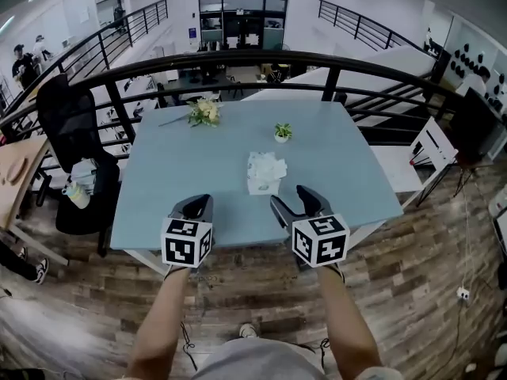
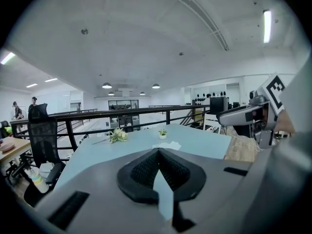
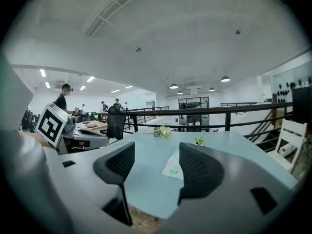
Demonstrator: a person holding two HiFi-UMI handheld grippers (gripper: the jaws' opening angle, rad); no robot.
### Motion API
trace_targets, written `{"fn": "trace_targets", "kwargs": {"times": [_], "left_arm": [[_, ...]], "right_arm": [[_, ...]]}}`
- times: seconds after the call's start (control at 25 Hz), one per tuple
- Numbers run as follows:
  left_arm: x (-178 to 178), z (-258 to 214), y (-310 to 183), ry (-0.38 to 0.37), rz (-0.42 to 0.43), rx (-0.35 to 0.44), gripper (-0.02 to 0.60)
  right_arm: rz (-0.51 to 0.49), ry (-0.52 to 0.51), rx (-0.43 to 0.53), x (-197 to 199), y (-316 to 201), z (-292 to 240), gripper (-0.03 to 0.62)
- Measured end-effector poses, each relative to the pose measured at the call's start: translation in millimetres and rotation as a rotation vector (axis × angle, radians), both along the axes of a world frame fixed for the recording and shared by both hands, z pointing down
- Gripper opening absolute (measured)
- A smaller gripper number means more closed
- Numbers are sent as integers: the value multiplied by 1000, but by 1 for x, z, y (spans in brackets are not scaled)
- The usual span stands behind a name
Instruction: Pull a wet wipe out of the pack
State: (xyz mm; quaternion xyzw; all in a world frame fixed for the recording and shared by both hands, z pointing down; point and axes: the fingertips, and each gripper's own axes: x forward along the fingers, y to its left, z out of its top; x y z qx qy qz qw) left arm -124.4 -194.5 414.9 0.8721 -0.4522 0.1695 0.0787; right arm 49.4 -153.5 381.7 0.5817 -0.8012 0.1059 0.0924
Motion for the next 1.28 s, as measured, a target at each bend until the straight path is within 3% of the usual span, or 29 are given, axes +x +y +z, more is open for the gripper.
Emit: {"fn": "trace_targets", "kwargs": {"times": [0.68, 1.28], "left_arm": [[9, 11, -34, -13, -1, 6, -9], [46, 30, -103, -20, -36, -21, -9]], "right_arm": [[-3, -14, 6, 10, -38, 14, 268], [-51, -19, -28, 45, -114, 34, 267]]}}
